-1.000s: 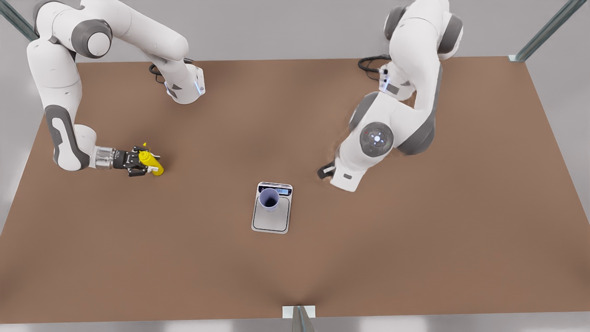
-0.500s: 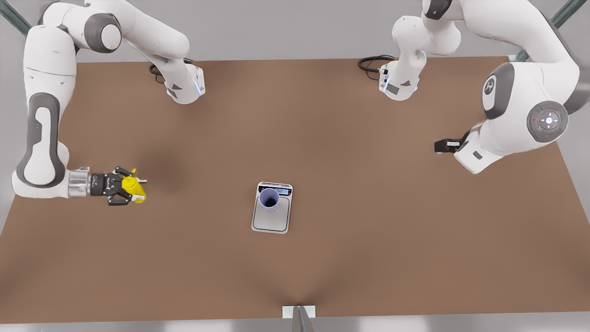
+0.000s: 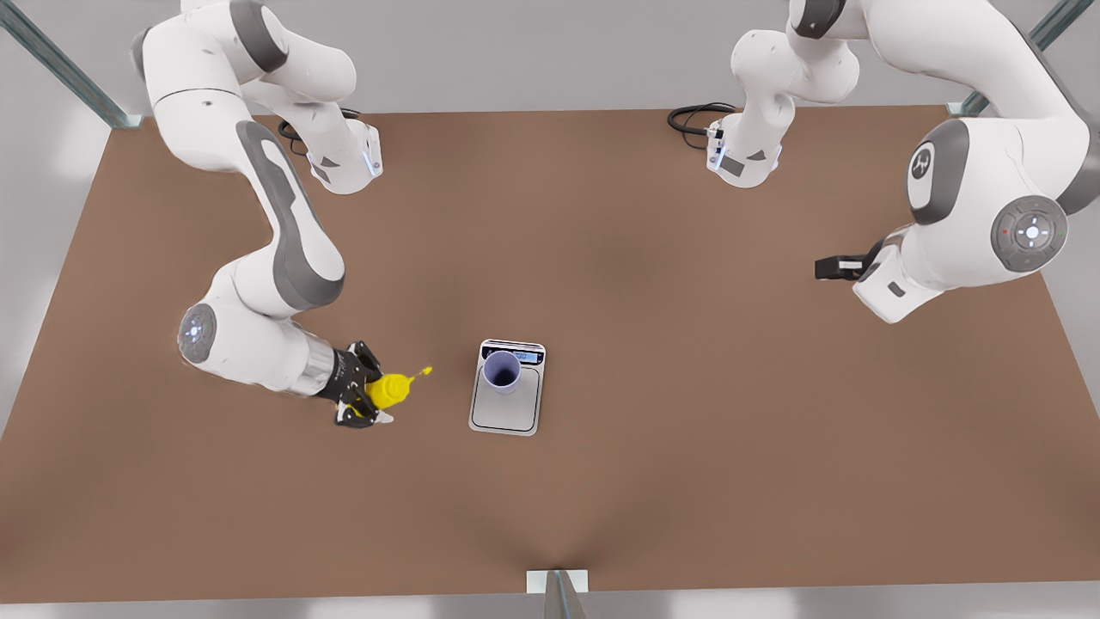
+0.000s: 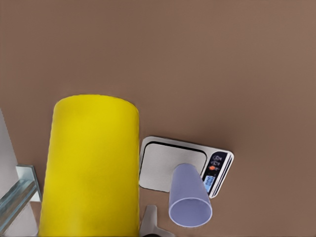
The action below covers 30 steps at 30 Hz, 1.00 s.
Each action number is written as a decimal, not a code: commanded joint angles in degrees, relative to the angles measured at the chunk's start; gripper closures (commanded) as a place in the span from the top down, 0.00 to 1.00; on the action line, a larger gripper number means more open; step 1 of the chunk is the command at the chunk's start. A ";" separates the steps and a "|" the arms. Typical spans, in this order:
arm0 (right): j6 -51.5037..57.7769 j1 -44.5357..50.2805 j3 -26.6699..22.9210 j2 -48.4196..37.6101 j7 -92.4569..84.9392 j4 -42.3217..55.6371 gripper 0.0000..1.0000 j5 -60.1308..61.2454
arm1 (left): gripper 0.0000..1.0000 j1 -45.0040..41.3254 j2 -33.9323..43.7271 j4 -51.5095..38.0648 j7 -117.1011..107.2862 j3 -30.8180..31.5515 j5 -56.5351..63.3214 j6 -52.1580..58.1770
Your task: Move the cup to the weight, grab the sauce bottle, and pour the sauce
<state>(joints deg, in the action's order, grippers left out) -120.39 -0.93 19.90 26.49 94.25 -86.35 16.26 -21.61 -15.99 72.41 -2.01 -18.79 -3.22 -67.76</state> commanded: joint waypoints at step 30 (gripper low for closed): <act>-20.06 7.35 9.72 10.95 1.91 -1.81 0.21 -74.27 | 1.00 -0.54 -0.54 -0.07 -0.01 0.77 -0.56 0.70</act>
<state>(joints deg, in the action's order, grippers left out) -137.68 7.08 28.91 37.79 95.51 -88.03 -57.51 -22.15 -16.53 72.33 -2.02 -18.01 -3.78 -67.06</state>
